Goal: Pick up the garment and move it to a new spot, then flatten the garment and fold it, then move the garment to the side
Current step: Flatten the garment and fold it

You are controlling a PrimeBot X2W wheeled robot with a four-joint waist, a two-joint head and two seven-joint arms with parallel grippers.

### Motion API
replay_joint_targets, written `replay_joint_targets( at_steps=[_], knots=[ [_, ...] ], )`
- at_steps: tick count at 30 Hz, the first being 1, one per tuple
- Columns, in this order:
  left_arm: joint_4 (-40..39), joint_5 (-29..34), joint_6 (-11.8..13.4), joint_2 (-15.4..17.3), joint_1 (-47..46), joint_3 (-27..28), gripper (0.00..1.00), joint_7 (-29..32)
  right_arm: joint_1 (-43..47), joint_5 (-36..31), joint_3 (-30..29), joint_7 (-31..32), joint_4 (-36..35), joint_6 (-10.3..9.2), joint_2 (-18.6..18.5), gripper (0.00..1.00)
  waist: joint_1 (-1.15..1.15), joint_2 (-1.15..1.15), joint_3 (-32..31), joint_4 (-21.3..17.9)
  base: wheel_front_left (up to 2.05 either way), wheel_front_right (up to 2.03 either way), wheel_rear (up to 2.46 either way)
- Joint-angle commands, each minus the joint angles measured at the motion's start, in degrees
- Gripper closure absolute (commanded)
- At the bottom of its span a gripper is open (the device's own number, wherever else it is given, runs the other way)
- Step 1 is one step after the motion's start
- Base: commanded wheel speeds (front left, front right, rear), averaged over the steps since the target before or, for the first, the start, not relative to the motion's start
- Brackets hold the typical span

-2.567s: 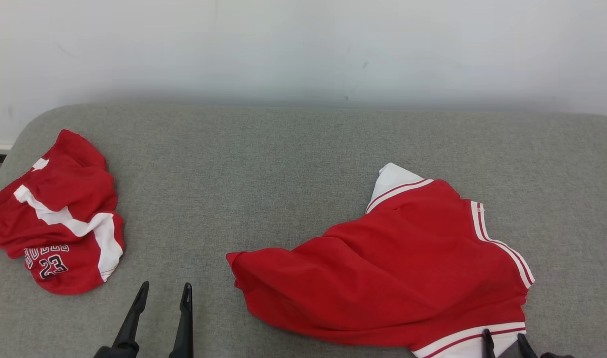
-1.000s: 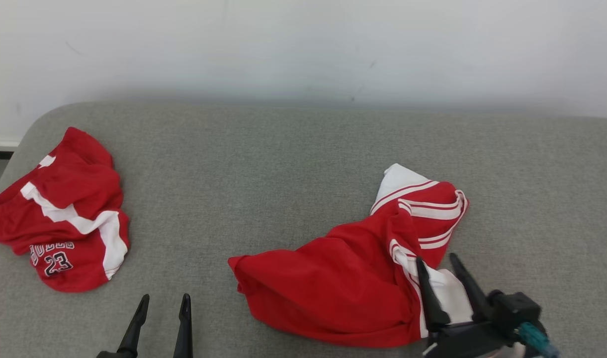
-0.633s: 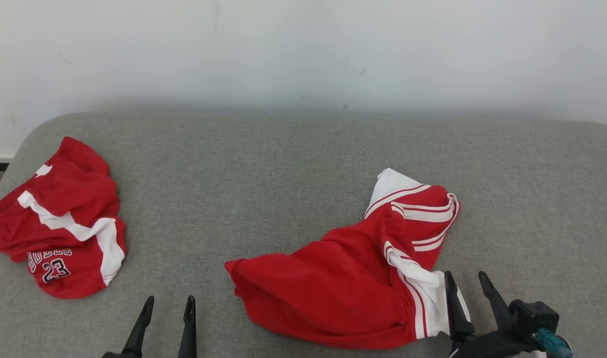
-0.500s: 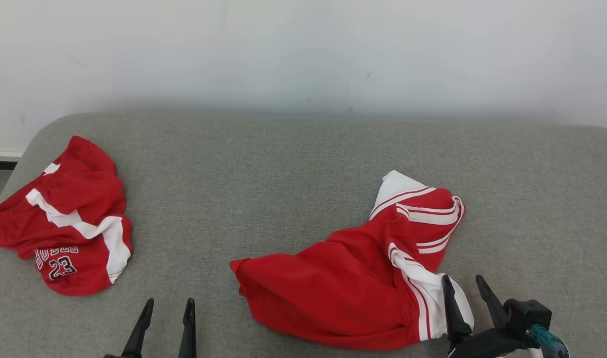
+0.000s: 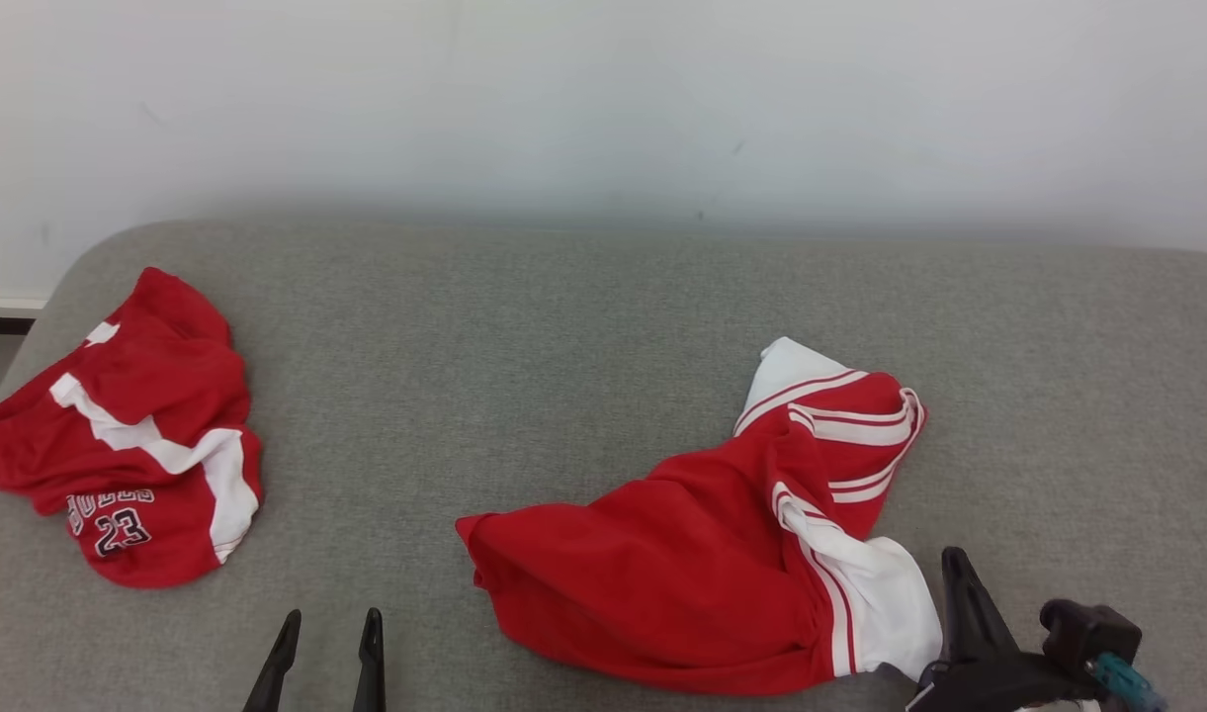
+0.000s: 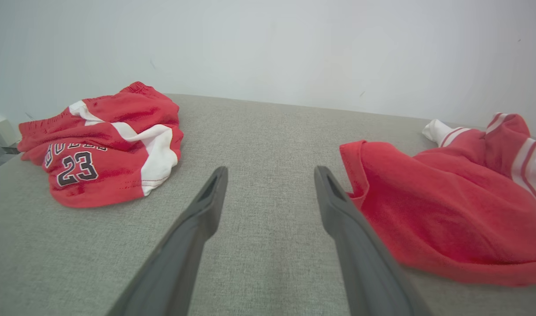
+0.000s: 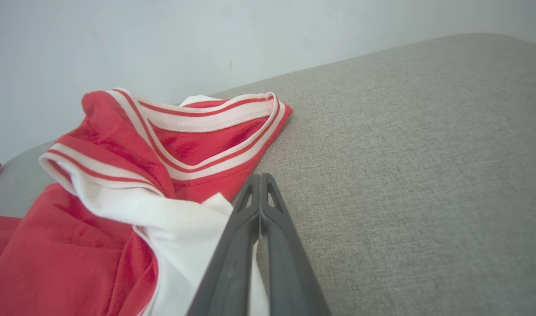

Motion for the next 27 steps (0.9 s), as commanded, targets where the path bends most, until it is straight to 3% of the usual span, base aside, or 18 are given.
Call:
replay_joint_targets(
  at_steps=[1, 4, 5, 6, 7, 8, 15, 21, 23, 24, 25, 27],
  knots=[
    [-0.1, -0.2, 0.1, 0.0, 0.0, -0.1, 0.00, -0.2, 1.3, 0.8, -0.1, 0.0, -0.7, -0.10, 0.2, 1.00, 0.00, 0.00, 0.4, -0.7, 0.00, 0.00, 0.00],
    [-0.1, -0.7, 0.1, 0.0, -0.8, -0.2, 0.00, -0.2, 2.7, 2.9, 3.0, 0.0, -1.7, -0.10, 0.3, 1.00, 0.00, 0.00, 1.2, -2.0, 0.00, 0.00, 0.00],
    [-0.1, -0.7, 0.1, 0.0, -1.1, -0.5, 0.00, -0.2, 2.7, 2.8, 3.6, 0.0, -1.7, -0.09, -0.1, 0.95, 0.00, 0.00, 1.4, -2.3, 0.00, 0.00, 0.00],
    [0.0, -0.7, 0.1, 0.0, -1.3, -0.7, 0.00, -0.2, 2.5, 2.5, 3.9, 0.0, -1.8, -0.10, -0.7, 0.72, 0.00, 0.00, 1.6, -2.6, 0.00, 0.00, 0.00],
    [0.1, -0.7, 0.1, 0.0, -1.6, -0.7, 0.00, -0.2, 2.3, 2.2, 4.1, 0.0, -2.1, -0.10, -1.0, 0.40, 0.00, 0.00, 1.8, -2.7, 0.00, 0.00, 0.00],
    [0.1, -0.8, 0.1, 0.0, -1.9, -0.8, 0.00, -0.2, 2.0, 2.3, 4.2, 0.0, -2.2, -0.10, -0.8, 0.00, 0.00, 0.00, 1.9, -2.8, 0.00, 0.00, 0.00],
    [0.0, -0.5, 0.1, 0.0, -2.3, -1.2, 0.00, -0.2, -2.1, 1.5, 6.1, 0.0, -1.0, -0.09, -1.8, 0.00, 0.00, 0.00, 2.4, -2.4, 0.00, 0.00, 0.00],
    [0.5, -0.2, 0.1, 0.0, -1.5, -1.2, 0.00, -0.2, -6.6, 1.9, 8.7, 0.0, 7.2, -0.09, -3.4, 0.00, 0.00, 0.00, 1.8, -0.9, 0.00, 0.00, 0.00],
    [0.6, -0.3, 0.1, 0.0, -1.3, -1.2, 0.00, -0.2, -7.7, 2.7, 10.1, 0.7, 10.6, -0.10, -3.6, 0.09, 0.00, 0.00, 1.6, -0.5, 0.00, 0.00, 0.00],
    [0.6, -0.3, 0.1, 0.0, -1.3, -1.2, 0.00, -0.2, -8.3, 3.1, 10.9, 1.0, 12.0, -0.10, -3.8, 0.52, 0.00, 0.00, 1.5, -0.3, 0.00, 0.00, 0.00],
    [0.6, -0.4, 0.1, 0.0, -1.2, -1.2, 0.00, -0.2, -8.7, 3.8, 11.7, 1.2, 13.0, -0.09, -4.0, 0.60, 0.00, 0.00, 1.4, -0.3, 0.00, 0.00, 0.00],
    [0.6, -0.4, 0.1, 0.0, -1.0, -1.2, 0.00, -0.2, -9.1, 4.9, 13.3, 1.8, 15.0, -0.09, -4.2, 1.00, 0.00, 0.00, 1.1, -0.2, 0.00, 0.00, 0.00]
  ],
)
